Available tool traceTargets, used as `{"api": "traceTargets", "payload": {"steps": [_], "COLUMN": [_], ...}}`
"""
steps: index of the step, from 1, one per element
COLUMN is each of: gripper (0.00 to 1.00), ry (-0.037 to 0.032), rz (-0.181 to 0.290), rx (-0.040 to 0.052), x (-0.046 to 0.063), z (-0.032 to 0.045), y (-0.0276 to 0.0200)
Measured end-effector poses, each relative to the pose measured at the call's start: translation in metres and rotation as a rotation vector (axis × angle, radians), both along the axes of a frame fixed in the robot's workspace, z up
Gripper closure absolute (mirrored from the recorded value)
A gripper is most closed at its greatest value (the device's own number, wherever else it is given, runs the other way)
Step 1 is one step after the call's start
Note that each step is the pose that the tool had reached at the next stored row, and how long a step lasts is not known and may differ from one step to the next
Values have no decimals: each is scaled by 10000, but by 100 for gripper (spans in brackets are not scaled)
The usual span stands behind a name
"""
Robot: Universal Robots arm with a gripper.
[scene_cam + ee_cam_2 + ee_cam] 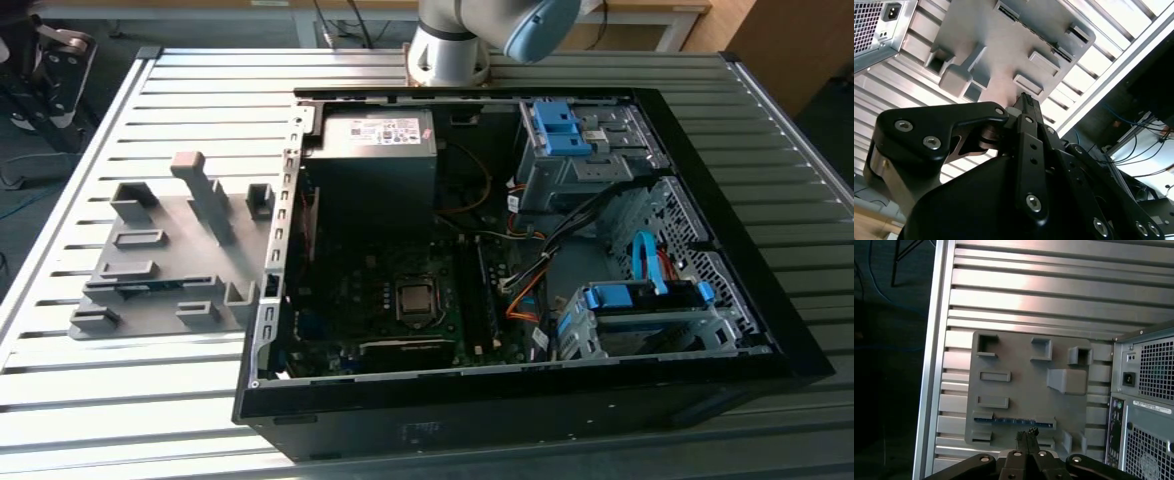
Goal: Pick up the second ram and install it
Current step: 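Pick up the second ram and move it above second insertion slot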
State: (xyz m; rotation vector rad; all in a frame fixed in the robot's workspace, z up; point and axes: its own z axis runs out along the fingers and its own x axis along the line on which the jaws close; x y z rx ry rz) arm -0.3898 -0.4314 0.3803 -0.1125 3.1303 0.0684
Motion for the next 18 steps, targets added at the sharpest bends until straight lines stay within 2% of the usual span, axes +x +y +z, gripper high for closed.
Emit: {"api": "traceTargets", "payload": {"steps": [18], "gripper": [89], "ry": [0], "rz": [625], "rx": [-1], "x": [-2], "z": [0], "y": [0]}}
